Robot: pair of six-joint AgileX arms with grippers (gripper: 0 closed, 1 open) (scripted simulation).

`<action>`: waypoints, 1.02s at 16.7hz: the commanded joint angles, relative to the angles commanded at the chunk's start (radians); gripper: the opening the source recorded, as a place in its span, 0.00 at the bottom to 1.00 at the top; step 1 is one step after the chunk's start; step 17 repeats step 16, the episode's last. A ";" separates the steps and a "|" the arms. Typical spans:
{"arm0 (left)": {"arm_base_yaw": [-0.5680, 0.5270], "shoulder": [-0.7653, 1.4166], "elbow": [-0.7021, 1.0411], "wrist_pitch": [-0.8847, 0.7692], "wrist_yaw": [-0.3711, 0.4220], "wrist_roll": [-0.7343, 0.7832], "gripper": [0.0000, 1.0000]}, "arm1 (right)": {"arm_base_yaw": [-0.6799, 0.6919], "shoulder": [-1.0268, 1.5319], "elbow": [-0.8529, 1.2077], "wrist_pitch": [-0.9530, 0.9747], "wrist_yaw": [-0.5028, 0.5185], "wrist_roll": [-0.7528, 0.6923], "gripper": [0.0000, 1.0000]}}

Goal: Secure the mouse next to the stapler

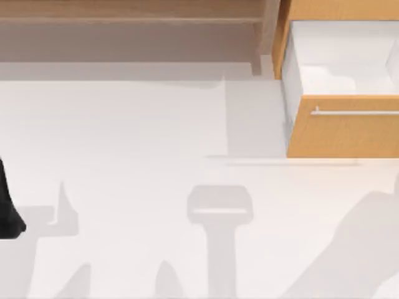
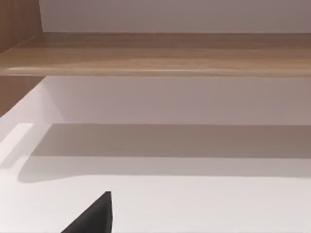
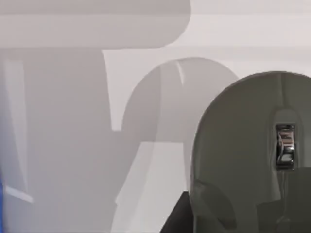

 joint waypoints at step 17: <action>0.000 0.000 0.000 0.000 0.000 0.000 1.00 | 0.000 0.000 0.000 0.000 0.000 0.000 1.00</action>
